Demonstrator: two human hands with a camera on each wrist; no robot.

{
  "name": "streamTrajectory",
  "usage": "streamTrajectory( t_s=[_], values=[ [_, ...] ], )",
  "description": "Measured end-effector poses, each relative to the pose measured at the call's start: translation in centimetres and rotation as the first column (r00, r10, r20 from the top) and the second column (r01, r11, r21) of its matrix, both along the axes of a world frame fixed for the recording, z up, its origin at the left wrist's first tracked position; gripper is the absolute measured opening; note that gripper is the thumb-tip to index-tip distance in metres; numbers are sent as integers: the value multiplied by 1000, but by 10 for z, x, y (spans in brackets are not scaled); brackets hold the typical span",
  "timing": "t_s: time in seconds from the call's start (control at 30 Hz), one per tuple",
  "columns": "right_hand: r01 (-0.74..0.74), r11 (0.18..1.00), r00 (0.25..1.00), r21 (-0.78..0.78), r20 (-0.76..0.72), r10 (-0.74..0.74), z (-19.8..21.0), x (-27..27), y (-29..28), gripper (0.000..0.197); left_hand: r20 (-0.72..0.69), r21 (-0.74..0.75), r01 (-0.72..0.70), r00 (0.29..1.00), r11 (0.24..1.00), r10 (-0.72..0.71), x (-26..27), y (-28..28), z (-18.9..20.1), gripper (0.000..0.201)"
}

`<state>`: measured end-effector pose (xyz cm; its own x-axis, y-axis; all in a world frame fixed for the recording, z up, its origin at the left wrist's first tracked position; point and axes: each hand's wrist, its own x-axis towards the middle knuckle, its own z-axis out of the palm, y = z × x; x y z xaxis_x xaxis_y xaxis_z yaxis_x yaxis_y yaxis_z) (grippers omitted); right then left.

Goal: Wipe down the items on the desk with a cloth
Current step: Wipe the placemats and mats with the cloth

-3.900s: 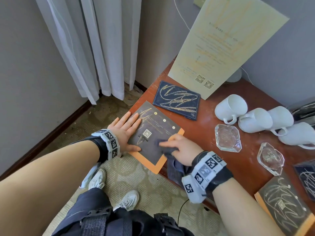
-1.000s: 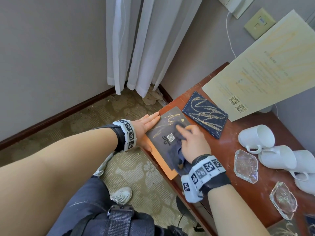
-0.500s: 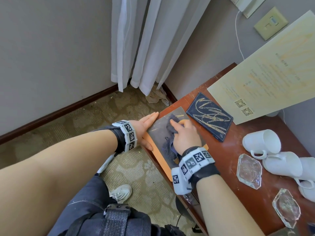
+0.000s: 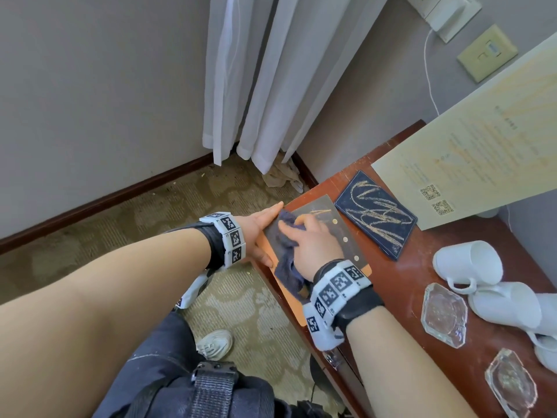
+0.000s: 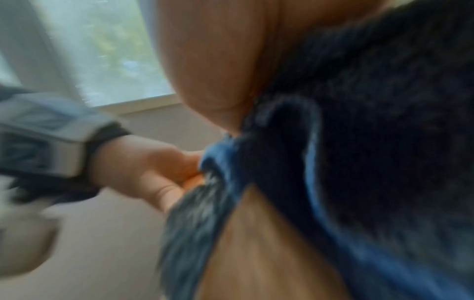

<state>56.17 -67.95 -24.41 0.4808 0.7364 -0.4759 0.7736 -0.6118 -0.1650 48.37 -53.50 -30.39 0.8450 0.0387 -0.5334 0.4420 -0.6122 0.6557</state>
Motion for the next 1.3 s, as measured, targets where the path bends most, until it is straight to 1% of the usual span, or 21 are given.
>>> streamTrajectory(
  t_s=[0.03, 0.07, 0.13, 0.2, 0.27, 0.37, 0.43, 0.5, 0.57, 0.63, 0.77, 0.8, 0.83, 0.93, 0.97, 1.0, 1.07, 1.13, 1.17, 1.23, 1.3],
  values=[
    [-88, 996, 995, 5, -49, 88, -2, -2, -3, 49, 0, -2, -4, 1000, 1000, 4, 0, 0, -1, 132],
    [-88, 996, 991, 2, -101, 88, -2, -1, -6, 44, 0, -2, -3, 1000, 1000, 3, 0, 0, -3, 132],
    [110, 993, 984, 31, -147, -105, -3, 11, -5, 41, 2, 1, 1, 1000, 1000, -1, 0, -1, -3, 133],
    [341, 937, 938, 73, -96, -334, 0, 25, -1, 46, 4, 3, -1, 1000, 1000, 1, 0, -1, -2, 132],
    [430, 901, 903, 59, -29, -429, 3, 29, 6, 51, 10, -1, -6, 1000, 1000, 6, 0, -2, -1, 132],
    [258, 965, 963, 50, -94, -252, 0, 17, 12, 38, 25, -21, -4, 1000, 1000, 4, 1, -2, -1, 133],
    [192, 979, 972, 68, -150, -181, -1, 18, 10, 34, 31, -28, -1, 1000, 1000, 2, 1, -2, -2, 133],
    [269, 962, 960, 41, -96, -265, 2, 40, 10, 45, 24, -4, 13, 1000, 1000, -13, 1, -2, 1, 130],
    [387, 922, 921, -13, 38, -387, 8, 60, 8, 54, 12, 14, 40, 999, 999, -40, 1, -2, 3, 127],
    [367, 930, 928, -21, 83, -364, 9, 62, 7, 56, 6, 22, 45, 999, 999, -45, 1, -2, 4, 125],
    [211, 975, 971, 70, -127, -201, 2, 37, 0, 35, -9, 10, 59, 998, 998, -59, -2, -1, 2, 123],
    [176, 982, 976, 67, -140, -165, 0, 37, -3, 39, -11, 12, 67, 998, 998, -67, -3, -1, 2, 121],
    [179, 982, 977, 66, -127, -170, -1, 43, -6, 48, -11, 20, 72, 997, 997, -72, -3, -1, 3, 119],
    [405, 912, 914, 58, 6, -406, 2, 67, -12, 58, -29, 56, 79, 997, 995, -78, -3, -2, 3, 118],
    [423, 905, 904, 43, 46, -424, 3, 69, -13, 58, -39, 63, 76, 997, 995, -74, -3, -2, 3, 117],
    [386, 922, 920, 21, 57, -387, 3, 67, -14, 59, -50, 66, 74, 996, 995, -71, -2, -2, 3, 117],
    [262, 965, 965, 14, -32, -262, -2, 56, -18, 58, -62, 67, 77, 995, 995, -73, -1, -2, 3, 118],
    [157, 987, 981, 9, -116, -155, -7, 47, -30, 57, -70, 71, 74, 995, 995, -69, -1, -3, 6, 118],
    [156, 988, 979, 10, -132, -153, -7, 47, -38, 57, -77, 74, 73, 995, 995, -68, -1, -3, 7, 117],
    [323, 944, 942, 73, -116, -314, -5, 54, -54, 54, -98, 84, 76, 993, 994, -68, -1, -3, 10, 117],
    [476, 871, 879, 119, -30, -476, -4, 55, -68, 54, -120, 97, 82, 990, 992, -70, -1, -3, 11, 117]
  ],
)
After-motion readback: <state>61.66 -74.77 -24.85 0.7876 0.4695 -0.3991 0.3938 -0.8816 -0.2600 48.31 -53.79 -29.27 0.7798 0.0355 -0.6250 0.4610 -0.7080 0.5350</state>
